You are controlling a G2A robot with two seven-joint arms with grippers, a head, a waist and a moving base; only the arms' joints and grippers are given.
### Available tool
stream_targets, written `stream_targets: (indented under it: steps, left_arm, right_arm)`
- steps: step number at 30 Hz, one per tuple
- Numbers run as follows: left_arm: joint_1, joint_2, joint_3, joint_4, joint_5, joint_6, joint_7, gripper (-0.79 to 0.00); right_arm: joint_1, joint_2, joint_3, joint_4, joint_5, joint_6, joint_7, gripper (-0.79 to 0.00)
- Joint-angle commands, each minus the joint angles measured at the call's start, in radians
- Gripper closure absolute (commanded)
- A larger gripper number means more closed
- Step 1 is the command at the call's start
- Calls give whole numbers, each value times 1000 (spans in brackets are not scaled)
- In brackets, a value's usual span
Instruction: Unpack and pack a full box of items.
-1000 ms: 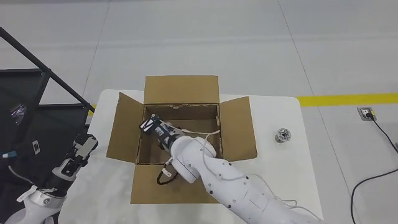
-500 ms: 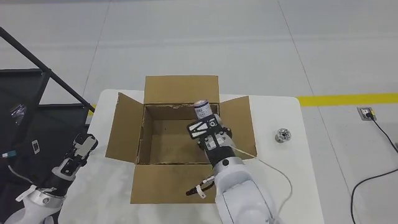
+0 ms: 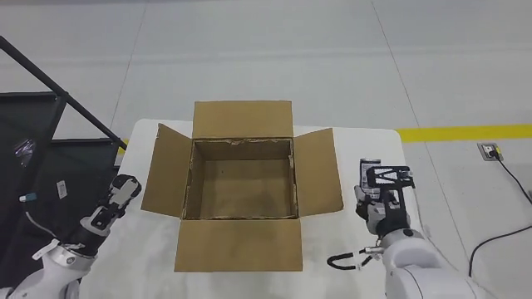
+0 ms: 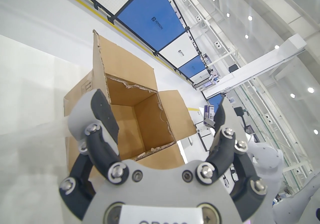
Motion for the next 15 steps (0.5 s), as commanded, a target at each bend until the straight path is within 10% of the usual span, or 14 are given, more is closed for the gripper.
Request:
stream_targets:
  steps: [1,15]
  left_arm:
    - [-9,1,0,13,-18,2,-4,-785]
    - [-50,15,-24,55,-74,-3,-61,-785]
  right_arm:
    - [7,6,87,50,96,-79,50,0]
    - [149,45,288,556,415,-366,65,0]
